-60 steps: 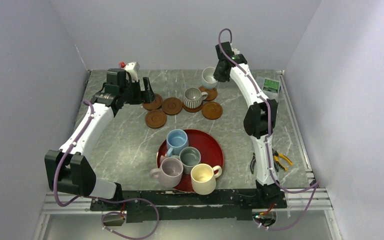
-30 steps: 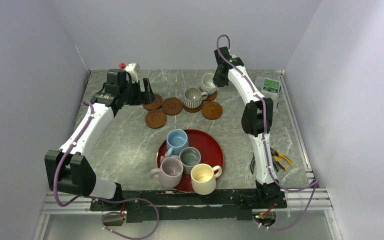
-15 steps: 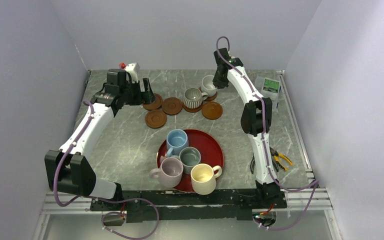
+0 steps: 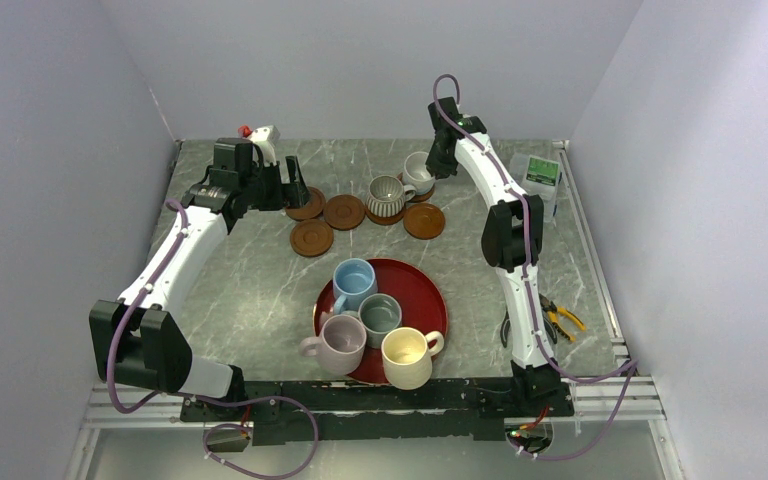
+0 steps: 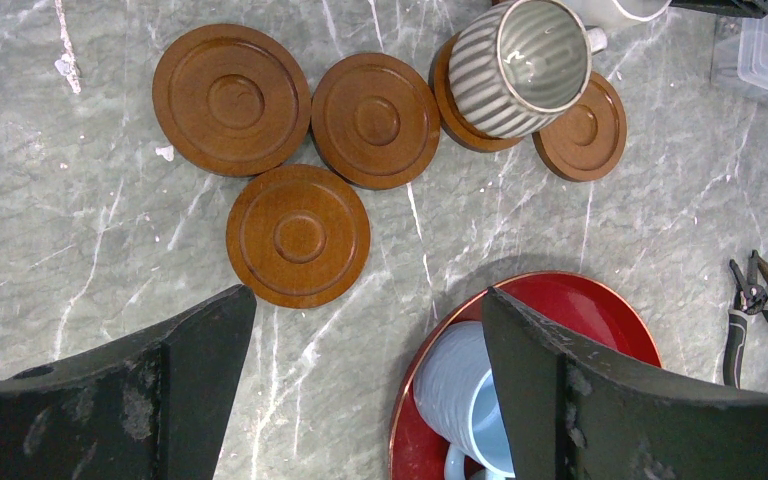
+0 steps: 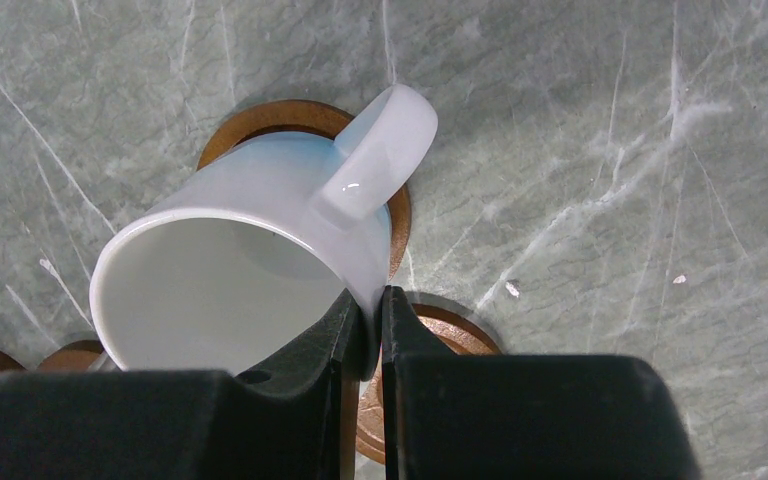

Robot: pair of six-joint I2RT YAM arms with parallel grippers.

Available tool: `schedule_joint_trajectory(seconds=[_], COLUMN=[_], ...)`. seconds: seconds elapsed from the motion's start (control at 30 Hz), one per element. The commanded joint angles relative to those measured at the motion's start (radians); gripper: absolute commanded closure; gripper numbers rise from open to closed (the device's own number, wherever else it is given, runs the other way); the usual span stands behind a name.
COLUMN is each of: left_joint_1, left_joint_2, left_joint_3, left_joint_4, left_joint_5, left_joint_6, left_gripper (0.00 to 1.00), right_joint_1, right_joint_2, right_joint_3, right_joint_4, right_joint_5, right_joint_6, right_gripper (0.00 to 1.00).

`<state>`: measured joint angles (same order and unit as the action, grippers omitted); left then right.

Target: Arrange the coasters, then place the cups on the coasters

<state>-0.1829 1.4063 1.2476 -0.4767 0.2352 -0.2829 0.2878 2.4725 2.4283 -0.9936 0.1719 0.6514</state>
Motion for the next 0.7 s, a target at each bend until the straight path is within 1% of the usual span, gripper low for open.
schedule_joint_trajectory(seconds=[0.0, 0.3, 0.67], left_joint_1=[0.000, 0.000, 0.000], left_joint_2=[-0.018, -0.017, -0.018], left_joint_3=[0.042, 0.042, 0.040], left_joint_4=[0.009, 0.007, 0.010], left_joint_5=[-0.004, -0.005, -0.008], left_joint_6=[0.001, 0.002, 0.003], left_gripper=[0.11, 0.10, 0.10], right_joint_1=[-0.007, -0.009, -0.009], right_joint_2=[-0.024, -0.020, -0.051], right_joint_3=[0.066, 0.061, 0.054], right_joint_4=[0.050, 0.071, 0.092], right_joint_5=[-0.028, -0.052, -0.065], right_joint_6=[0.013, 0.004, -0.002], right_gripper=[0.88, 0.75, 0.64])
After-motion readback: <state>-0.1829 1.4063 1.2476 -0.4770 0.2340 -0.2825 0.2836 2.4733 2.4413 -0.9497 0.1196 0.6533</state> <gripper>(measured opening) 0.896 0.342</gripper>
